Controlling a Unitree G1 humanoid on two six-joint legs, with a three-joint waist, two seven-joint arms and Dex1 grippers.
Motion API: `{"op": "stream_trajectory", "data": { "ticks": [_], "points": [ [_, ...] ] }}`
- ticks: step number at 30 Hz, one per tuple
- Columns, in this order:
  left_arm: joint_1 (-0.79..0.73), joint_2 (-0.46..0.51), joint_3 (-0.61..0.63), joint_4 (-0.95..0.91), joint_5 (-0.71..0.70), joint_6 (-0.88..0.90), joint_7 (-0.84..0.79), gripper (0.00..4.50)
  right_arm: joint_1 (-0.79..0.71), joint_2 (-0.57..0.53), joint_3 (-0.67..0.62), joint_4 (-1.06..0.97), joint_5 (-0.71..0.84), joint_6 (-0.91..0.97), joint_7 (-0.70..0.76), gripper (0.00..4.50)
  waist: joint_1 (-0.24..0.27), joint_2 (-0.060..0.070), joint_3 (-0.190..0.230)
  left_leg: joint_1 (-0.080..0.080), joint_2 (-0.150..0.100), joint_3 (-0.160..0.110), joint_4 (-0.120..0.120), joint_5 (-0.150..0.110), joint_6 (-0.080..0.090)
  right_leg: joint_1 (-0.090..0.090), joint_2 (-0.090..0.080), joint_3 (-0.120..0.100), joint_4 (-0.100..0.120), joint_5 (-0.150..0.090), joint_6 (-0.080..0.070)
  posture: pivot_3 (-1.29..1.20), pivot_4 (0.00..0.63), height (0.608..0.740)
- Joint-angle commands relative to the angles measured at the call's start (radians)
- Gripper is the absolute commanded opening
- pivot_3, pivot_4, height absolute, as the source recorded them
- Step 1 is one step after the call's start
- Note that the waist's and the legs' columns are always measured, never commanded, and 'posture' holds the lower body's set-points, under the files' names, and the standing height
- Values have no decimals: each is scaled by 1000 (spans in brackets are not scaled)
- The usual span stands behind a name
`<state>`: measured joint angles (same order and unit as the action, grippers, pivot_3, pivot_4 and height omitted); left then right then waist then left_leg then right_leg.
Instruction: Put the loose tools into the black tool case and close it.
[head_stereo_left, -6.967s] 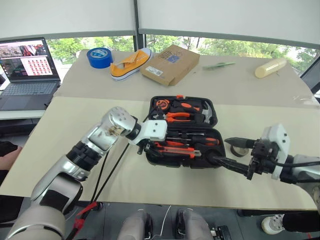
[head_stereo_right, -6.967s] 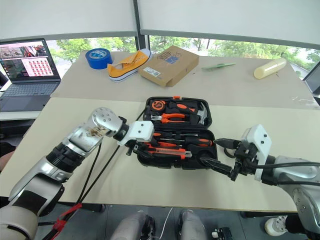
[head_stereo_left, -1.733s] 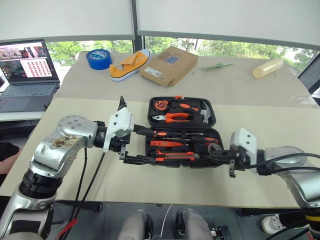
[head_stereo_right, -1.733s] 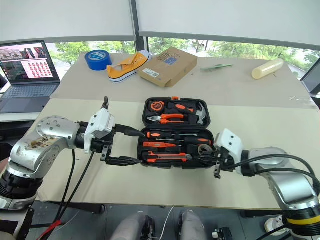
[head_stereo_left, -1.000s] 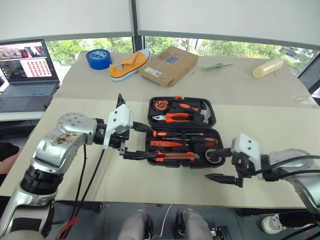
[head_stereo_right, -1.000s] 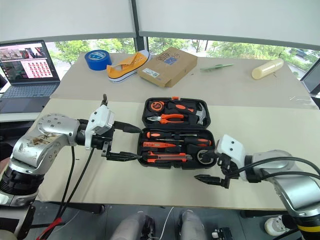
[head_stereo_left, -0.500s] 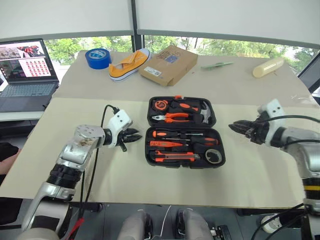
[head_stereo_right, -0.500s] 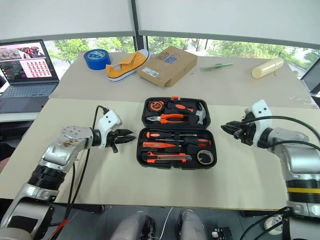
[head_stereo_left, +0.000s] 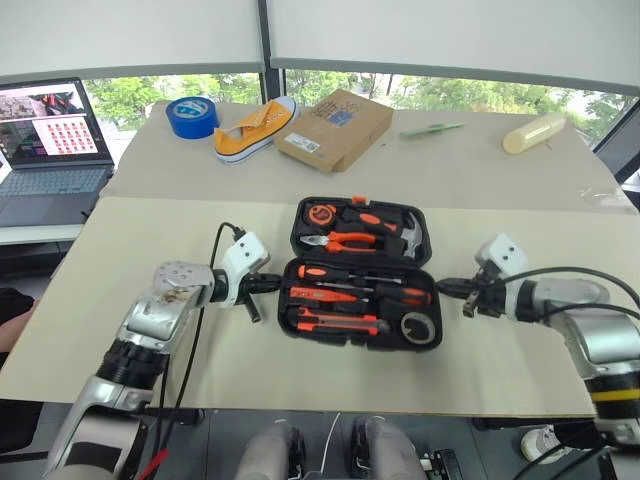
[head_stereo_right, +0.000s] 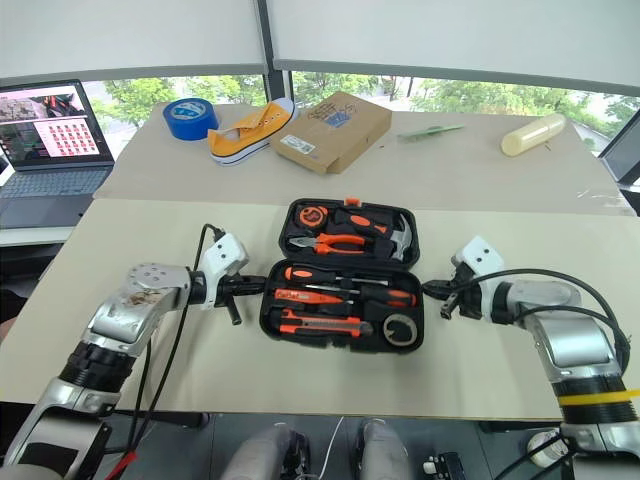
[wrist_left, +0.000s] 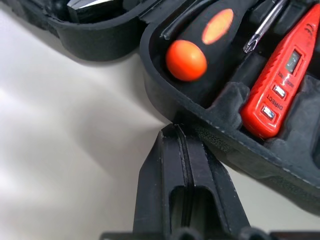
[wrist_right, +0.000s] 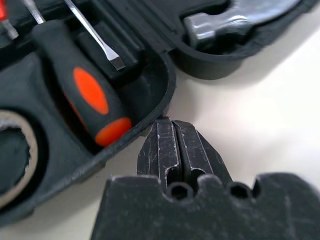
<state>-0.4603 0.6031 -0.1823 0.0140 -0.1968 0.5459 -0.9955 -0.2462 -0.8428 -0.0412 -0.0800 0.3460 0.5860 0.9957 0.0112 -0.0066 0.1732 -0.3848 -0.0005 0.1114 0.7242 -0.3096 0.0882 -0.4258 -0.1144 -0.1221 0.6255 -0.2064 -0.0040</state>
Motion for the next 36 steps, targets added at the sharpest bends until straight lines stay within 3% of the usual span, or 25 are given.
{"op": "stream_trajectory", "data": {
  "ticks": [1, 11, 21, 27, 31, 32, 33, 34, 36],
  "points": [
    [32, -8, -27, -126, -87, 15, -91, 15, 56, -6, -14, -170, 80, 12, 53, 47, 0, 0, 0, 0, 0, 0, 0, 0, 0, 0, 0, 0, 0, 0, 0, 0, 150, 731],
    [127, 30, -3, -224, -111, 42, -111, 15, 112, 24, -91, -165, 18, 12, -92, 47, 2, 0, 0, 1, -1, 0, 0, 0, 0, 0, -6, 1, 1, 0, 0, 0, 150, 731],
    [132, 87, 48, -160, -67, 65, -50, 15, 155, -28, -152, -176, 27, 43, -80, 47, 7, 0, 0, 1, -1, -1, 1, 0, 0, 1, -6, 0, 1, 0, 0, 0, 150, 731],
    [-80, 75, 159, 55, -113, 214, 48, 2247, 36, -43, -195, -113, 62, 163, -137, 1834, 3, 0, 0, 2, 0, -1, 2, 0, 0, 1, -5, 0, 3, 0, 0, 0, 150, 731],
    [-239, -21, 195, 166, -130, 339, 159, 3786, -73, -20, -152, -66, 40, 187, -185, 3267, 6, -1, 0, 0, -1, -1, 3, 0, 0, 0, -6, 0, 4, 0, 0, 0, 150, 731],
    [-275, -53, 202, 194, -128, 358, 195, 3957, -96, -17, -130, -50, 18, 168, -195, 3483, 8, -1, 0, 0, -1, -1, 3, 0, 0, 0, -6, 0, 4, 1, 0, 0, 150, 731],
    [-302, -79, 207, 212, -130, 375, 219, 4487, -117, -11, -115, -34, 4, 158, -206, 3929, 9, -1, 0, 1, -1, -1, 3, 0, 0, 1, -5, 0, 4, 1, 0, 0, 150, 731],
    [-326, -105, 211, 224, -138, 394, 235, 4500, -147, 4, -106, -12, 0, 162, -220, 4295, 8, -1, 0, 0, -2, -1, 3, 0, 0, 1, -4, 0, 4, 1, 0, 0, 150, 731],
    [-352, -143, 215, 232, -151, 431, 256, 4500, -205, 37, -94, 25, 6, 184, -242, 4427, 1, -1, 0, 0, -2, 0, 3, 0, 0, 1, 0, 0, 3, 1, 0, 0, 150, 731]
  ]
}}
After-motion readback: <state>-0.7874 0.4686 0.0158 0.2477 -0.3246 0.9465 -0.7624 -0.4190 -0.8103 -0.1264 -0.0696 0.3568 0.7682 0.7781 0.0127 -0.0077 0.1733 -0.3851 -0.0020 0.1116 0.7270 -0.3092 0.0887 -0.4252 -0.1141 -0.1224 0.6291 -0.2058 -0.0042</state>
